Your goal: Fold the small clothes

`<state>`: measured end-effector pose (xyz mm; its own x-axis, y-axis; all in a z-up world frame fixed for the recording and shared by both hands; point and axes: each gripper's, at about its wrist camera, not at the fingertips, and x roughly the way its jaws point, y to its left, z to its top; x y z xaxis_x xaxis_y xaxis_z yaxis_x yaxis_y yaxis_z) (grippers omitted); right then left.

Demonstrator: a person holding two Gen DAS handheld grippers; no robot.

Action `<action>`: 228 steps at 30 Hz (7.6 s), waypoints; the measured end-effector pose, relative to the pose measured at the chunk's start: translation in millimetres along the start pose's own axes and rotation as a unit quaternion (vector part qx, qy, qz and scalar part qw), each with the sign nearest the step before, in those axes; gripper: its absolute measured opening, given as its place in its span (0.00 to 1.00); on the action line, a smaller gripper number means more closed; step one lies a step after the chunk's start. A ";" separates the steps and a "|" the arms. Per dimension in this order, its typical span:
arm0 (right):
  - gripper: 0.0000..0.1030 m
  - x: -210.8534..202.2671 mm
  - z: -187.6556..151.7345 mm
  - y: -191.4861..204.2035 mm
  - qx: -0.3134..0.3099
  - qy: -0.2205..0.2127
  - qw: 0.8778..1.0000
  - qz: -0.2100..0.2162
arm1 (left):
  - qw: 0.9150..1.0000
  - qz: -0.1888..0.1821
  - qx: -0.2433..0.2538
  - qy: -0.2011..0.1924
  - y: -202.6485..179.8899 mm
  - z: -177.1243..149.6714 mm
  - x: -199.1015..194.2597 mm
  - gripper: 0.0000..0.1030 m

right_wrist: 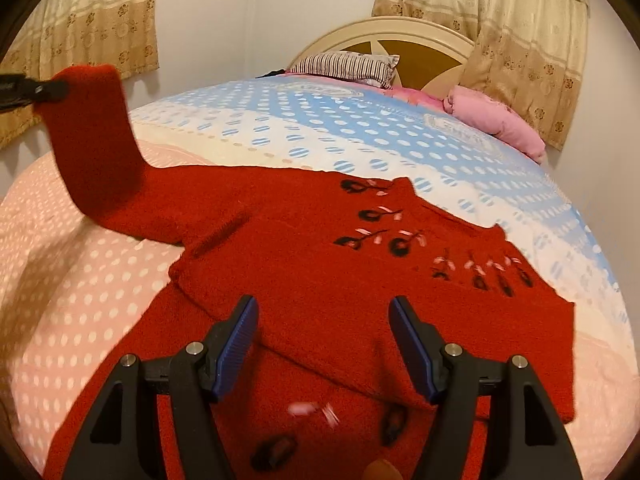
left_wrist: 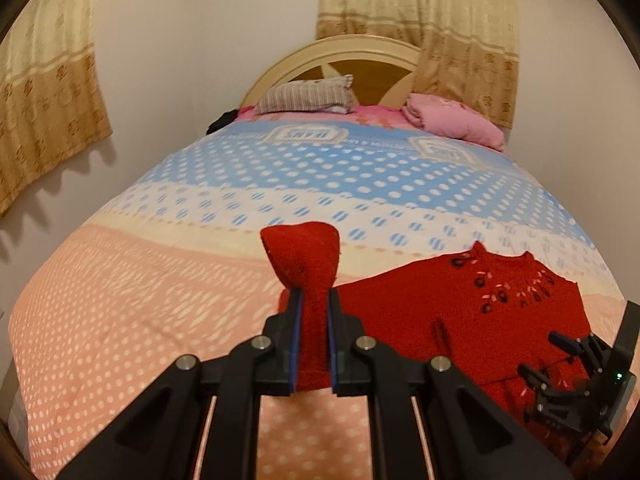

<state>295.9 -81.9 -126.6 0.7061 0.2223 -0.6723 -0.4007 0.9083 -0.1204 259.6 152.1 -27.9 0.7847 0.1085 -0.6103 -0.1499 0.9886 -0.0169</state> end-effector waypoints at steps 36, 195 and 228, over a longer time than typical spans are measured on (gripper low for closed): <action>0.67 -58.6 -86.8 -97.9 0.085 0.027 0.996 0.000 | 0.990 -0.028 0.140 0.003 -200.6 -6.9 24.2 0.11; 0.46 -68.7 -97.5 -175.3 0.213 0.035 0.976 -0.006 | 0.995 -0.036 0.076 0.049 -120.7 -100.7 37.9 1.00; 0.49 -178.6 -217.5 -90.9 0.171 0.068 0.983 0.006 | 0.985 -0.114 0.071 0.104 -78.5 -207.2 -85.4 0.83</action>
<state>79.2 -281.2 -154.4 0.6083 0.2060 -0.7665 -0.1730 0.9769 0.1252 79.7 43.5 -138.5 0.6451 -0.1280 -0.7533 0.1142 0.9909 -0.0706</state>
